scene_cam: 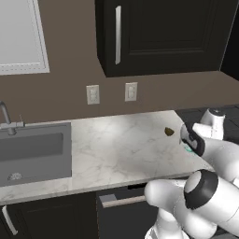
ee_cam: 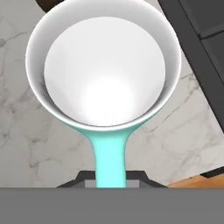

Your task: Pick the mug from the counter and place it inside the microwave. Then close the microwave.

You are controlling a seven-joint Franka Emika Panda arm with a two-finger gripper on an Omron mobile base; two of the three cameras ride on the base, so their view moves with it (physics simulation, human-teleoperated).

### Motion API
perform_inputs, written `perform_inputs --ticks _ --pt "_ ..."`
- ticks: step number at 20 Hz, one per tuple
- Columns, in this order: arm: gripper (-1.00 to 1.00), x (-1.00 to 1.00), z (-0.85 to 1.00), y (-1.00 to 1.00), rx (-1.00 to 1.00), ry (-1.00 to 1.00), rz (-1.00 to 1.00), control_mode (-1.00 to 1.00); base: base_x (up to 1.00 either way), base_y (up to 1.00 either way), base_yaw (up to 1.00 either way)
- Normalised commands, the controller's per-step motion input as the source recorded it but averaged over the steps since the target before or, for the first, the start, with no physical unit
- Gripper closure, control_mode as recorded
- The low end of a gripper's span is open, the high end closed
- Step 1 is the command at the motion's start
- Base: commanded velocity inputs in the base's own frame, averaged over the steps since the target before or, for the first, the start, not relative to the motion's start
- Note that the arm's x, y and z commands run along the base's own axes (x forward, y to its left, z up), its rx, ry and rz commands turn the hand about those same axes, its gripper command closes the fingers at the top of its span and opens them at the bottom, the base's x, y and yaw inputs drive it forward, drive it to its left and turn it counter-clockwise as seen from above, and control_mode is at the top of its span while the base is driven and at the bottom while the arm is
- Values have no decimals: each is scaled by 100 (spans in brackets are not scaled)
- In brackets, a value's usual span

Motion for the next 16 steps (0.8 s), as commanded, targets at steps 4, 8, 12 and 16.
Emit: perform_inputs --ticks 4,8,12,16 --pt "100 -26 86 59 0 0 0 -100 0 0 0" --pt "100 -21 78 90 0 0 1 -100 0 0 0" --pt "100 -25 60 92 0 0 1 -100 0 0 0" --pt "100 -27 46 82 0 0 1 -100 0 0 0"
